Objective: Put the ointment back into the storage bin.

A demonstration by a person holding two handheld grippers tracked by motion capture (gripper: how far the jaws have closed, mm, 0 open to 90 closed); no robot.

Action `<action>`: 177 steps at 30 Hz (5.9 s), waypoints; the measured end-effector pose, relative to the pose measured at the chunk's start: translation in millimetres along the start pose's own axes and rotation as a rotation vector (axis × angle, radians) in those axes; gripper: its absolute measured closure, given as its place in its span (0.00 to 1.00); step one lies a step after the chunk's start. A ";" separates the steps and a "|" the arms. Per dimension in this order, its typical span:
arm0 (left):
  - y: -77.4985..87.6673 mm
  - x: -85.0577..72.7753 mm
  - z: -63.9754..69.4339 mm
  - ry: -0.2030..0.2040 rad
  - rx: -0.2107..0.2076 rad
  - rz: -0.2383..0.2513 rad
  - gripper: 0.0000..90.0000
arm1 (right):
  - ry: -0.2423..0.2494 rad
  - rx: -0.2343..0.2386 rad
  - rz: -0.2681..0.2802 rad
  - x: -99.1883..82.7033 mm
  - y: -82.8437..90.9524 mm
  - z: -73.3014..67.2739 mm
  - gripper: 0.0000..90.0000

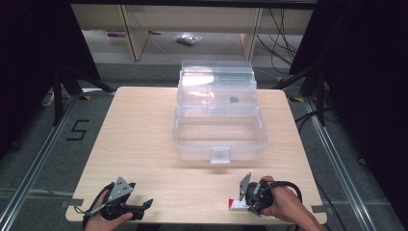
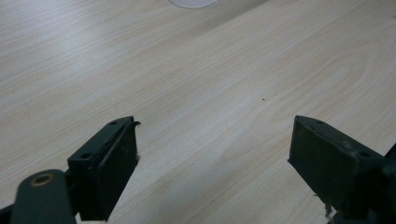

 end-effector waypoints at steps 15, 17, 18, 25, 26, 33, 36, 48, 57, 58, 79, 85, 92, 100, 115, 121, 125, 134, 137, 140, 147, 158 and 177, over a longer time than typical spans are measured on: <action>-0.5 0.1 -0.4 0.001 -0.002 0.006 0.17 | 0.010 -0.031 0.041 4.3 24.9 9.3 0.78; -0.5 0.2 -0.5 0.001 -0.002 0.005 0.17 | -0.002 -0.032 0.044 4.7 30.7 10.8 0.78; -0.4 0.2 -0.4 0.000 -0.002 0.008 0.17 | 0.007 -0.037 0.051 5.4 33.6 12.6 0.78; -0.8 0.1 -0.8 0.002 -0.003 0.007 0.17 | 0.006 -0.046 0.076 9.7 56.9 25.6 0.78; -0.7 0.0 -0.9 0.002 -0.005 0.007 0.17 | -0.020 -0.041 0.074 10.0 60.7 26.2 0.78; -0.8 0.1 -0.9 0.004 -0.001 0.009 0.17 | 0.006 -0.048 0.096 20.8 80.7 38.2 0.78; -1.0 -0.1 -1.9 0.002 0.005 0.004 0.17 | -0.013 -0.042 0.097 22.8 82.9 38.7 0.78; -1.2 0.1 -1.2 0.007 0.004 0.009 0.17 | 0.023 -0.051 0.100 32.8 101.6 54.3 0.78; -1.8 -0.1 -1.6 0.005 0.005 0.011 0.17 | 0.005 -0.046 0.117 39.4 111.9 66.6 0.78; -1.9 -0.1 -1.6 0.006 0.004 0.012 0.17 | -0.024 -0.057 0.107 38.7 114.0 65.7 0.78; -1.1 0.0 -1.5 0.006 -0.007 0.012 0.17 | -0.006 -0.060 0.110 53.6 137.2 95.6 0.78; -0.9 0.0 -2.3 0.008 -0.008 0.013 0.17 | -0.019 -0.063 0.094 62.6 136.2 106.3 0.78; -1.3 -0.2 -2.2 0.008 -0.010 0.015 0.17 | -0.012 -0.057 0.083 70.4 132.5 118.6 0.78; -1.4 -0.3 -1.9 0.011 -0.011 0.016 0.17 | -0.012 -0.053 0.089 75.2 124.5 136.9 0.78; -1.0 -0.1 -1.8 0.008 -0.012 0.013 0.17 | -0.028 -0.070 0.058 78.0 110.5 162.7 0.78; -1.0 0.1 -1.6 0.008 -0.014 0.015 0.17 | -0.052 -0.061 0.052 79.2 103.2 167.0 0.78; -0.9 0.1 -1.7 0.008 -0.010 0.014 0.17 | -0.045 -0.068 0.041 79.3 97.1 171.0 0.78; -1.2 0.1 -1.7 0.007 -0.014 0.014 0.17 | -0.032 -0.062 0.043 83.0 89.6 173.9 0.78; -0.7 0.0 -1.7 0.009 -0.009 0.015 0.17 | -0.015 -0.056 0.028 85.7 84.2 175.9 0.78; -0.7 0.1 -2.0 0.007 -0.010 0.015 0.17 | -0.036 -0.057 0.023 85.7 82.0 175.3 0.78; -0.5 0.1 -1.4 0.006 -0.012 0.014 0.17 | -0.040 -0.041 0.018 83.3 72.3 176.6 0.78; -1.5 0.1 -1.9 0.006 -0.003 0.012 0.17 | -0.036 -0.034 0.009 82.0 69.1 176.0 0.78; -1.6 0.3 -1.8 0.007 -0.003 0.012 0.17 | -0.019 0.000 0.024 79.4 57.2 183.4 0.75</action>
Point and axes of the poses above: each handheld gripper's, and its own axes: y roughly backward along the jaws, x roughly out of its top, z roughly to its right, the point moved 4 cm from there along -y, roughly forward along the jaws, and after that the axes turned 11 degrees about -y, right-handed, at the moved point
